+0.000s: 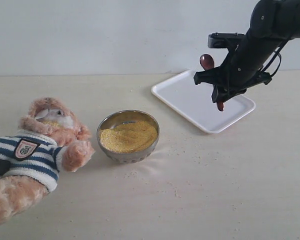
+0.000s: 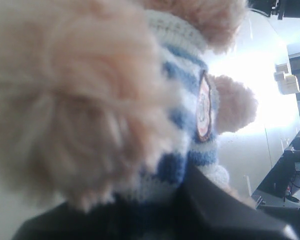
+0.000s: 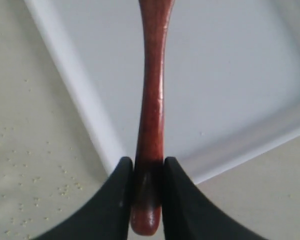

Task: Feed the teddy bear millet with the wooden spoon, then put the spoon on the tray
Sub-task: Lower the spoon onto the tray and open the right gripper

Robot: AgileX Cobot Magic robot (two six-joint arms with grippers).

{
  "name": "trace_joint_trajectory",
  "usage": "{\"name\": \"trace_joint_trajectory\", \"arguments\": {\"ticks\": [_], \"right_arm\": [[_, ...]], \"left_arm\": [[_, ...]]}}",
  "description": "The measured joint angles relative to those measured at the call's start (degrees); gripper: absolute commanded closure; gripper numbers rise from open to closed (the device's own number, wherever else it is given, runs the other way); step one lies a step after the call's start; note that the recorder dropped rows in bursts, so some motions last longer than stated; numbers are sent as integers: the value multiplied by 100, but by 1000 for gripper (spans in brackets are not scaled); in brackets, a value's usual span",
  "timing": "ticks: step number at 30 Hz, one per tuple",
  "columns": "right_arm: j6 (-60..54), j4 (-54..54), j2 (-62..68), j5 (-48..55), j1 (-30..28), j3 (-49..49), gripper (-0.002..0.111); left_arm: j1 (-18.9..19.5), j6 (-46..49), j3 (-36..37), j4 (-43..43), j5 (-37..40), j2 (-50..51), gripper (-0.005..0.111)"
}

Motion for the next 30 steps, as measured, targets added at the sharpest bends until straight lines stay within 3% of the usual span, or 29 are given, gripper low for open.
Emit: {"name": "trace_joint_trajectory", "arguments": {"ticks": [17, 30], "right_arm": [[-15, -84, 1483, 503, 0, -1663, 108], [75, -521, 1813, 654, 0, -1832, 108]], "left_arm": [[0, 0, 0, 0, 0, 0, 100], [0, 0, 0, 0, 0, 0, 100]]}}
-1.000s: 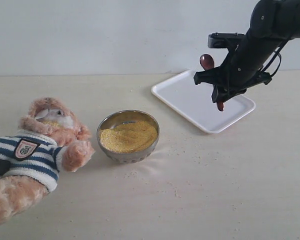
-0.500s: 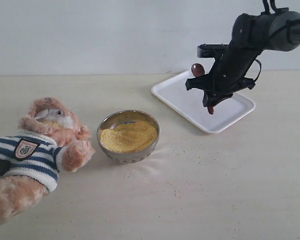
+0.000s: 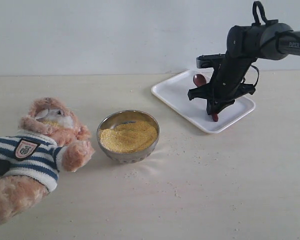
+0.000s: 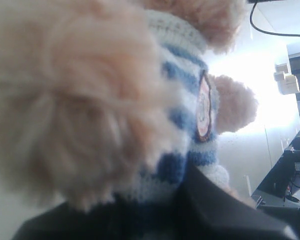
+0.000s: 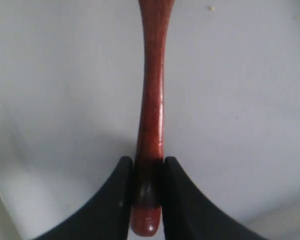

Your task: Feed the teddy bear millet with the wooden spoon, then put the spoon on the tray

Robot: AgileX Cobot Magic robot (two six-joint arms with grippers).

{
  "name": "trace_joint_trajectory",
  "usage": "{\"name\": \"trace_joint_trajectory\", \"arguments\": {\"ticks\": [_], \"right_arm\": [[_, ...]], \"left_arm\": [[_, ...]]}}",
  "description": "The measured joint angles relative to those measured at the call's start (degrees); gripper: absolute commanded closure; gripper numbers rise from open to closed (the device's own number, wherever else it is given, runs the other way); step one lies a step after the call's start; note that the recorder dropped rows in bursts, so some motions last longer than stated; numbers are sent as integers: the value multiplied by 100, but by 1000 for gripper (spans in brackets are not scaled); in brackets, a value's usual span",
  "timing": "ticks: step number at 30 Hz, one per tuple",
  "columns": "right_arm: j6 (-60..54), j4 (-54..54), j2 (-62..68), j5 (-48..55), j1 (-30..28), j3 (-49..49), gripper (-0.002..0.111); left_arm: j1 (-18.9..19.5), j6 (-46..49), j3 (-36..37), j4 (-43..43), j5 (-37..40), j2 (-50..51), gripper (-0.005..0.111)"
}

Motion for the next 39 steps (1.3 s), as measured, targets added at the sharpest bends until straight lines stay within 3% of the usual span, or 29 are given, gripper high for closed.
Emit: {"name": "trace_joint_trajectory", "arguments": {"ticks": [3, 8, 10, 18, 22, 29, 39], "right_arm": [[12, -12, 0, -12, 0, 0, 100], [11, 116, 0, -103, 0, 0, 61], [11, 191, 0, -145, 0, 0, 55], [-155, 286, -148, -288, 0, 137, 56], [-203, 319, -680, -623, 0, 643, 68], [-237, 387, -2096, -1869, 0, 2720, 108], [-249, 500, -5168, -3543, 0, 6096, 108]], "left_arm": [[0, 0, 0, 0, 0, 0, 100], [0, 0, 0, 0, 0, 0, 100], [0, 0, 0, 0, 0, 0, 100], [0, 0, 0, 0, 0, 0, 100], [0, 0, 0, 0, 0, 0, 100], [0, 0, 0, 0, 0, 0, 100], [0, 0, 0, 0, 0, 0, 100]]}}
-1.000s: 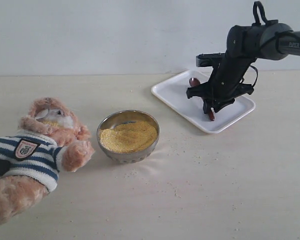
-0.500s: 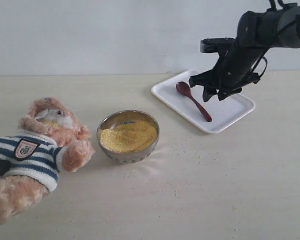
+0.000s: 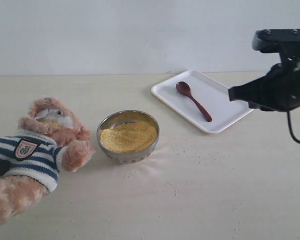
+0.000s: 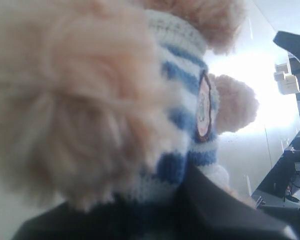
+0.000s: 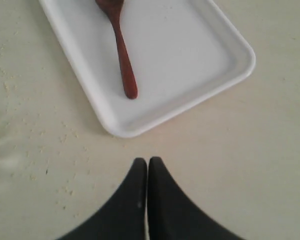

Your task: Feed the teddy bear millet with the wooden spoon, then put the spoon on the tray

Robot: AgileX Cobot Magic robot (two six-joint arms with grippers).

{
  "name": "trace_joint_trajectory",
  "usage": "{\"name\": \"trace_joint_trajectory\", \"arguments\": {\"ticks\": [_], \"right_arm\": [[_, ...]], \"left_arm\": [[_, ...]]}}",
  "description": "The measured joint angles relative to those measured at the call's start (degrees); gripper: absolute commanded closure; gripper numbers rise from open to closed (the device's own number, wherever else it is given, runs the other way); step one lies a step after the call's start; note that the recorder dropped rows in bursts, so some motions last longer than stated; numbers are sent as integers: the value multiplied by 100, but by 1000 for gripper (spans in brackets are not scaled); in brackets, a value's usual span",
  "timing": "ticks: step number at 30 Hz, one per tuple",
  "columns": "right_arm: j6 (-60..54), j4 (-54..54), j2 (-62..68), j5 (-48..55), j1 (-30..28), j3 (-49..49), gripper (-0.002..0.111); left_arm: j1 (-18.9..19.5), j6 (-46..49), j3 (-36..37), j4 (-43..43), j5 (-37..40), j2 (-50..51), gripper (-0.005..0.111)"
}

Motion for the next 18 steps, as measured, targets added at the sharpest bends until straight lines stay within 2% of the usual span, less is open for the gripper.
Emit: {"name": "trace_joint_trajectory", "arguments": {"ticks": [9, 18], "right_arm": [[0, 210, -2379, -243, 0, 1882, 108], [60, 344, -3802, 294, 0, 2165, 108]], "left_arm": [[0, 0, 0, 0, 0, 0, 100], [0, 0, 0, 0, 0, 0, 100]]}}
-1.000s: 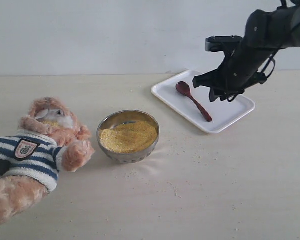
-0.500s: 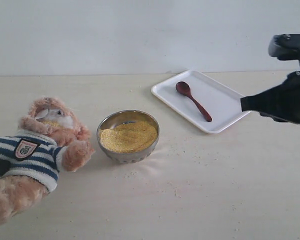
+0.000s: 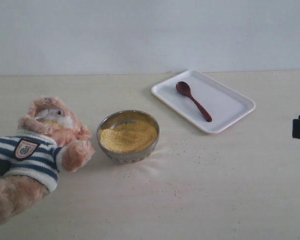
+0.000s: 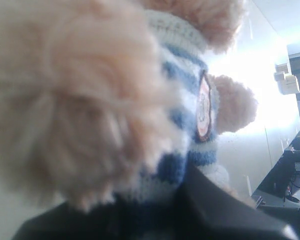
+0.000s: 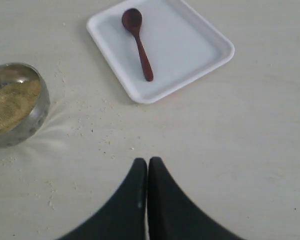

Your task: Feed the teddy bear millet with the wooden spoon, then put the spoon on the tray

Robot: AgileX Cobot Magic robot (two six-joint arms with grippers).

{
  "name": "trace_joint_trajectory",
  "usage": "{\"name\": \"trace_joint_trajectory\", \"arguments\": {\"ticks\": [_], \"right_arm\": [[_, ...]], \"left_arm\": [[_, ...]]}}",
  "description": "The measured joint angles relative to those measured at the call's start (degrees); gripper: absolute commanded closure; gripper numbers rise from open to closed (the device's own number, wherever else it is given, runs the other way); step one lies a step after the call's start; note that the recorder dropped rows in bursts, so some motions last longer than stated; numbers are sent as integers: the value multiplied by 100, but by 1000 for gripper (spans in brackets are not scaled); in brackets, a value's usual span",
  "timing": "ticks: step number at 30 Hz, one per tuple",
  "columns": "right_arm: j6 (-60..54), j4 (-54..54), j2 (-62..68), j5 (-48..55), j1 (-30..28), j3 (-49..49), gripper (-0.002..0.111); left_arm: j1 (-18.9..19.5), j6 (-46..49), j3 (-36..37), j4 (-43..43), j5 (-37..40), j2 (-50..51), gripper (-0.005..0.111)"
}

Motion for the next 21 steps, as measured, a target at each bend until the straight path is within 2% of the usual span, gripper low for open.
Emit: {"name": "trace_joint_trajectory", "arguments": {"ticks": [12, 18, 21], "right_arm": [[8, -22, -408, 0, 0, 9, 108], [-48, -123, -1094, -74, 0, 49, 108], [-146, -196, -1616, -495, 0, 333, 108]], "left_arm": [[0, 0, 0, 0, 0, 0, 100], [0, 0, 0, 0, 0, 0, 100], [0, 0, 0, 0, 0, 0, 100]]}}
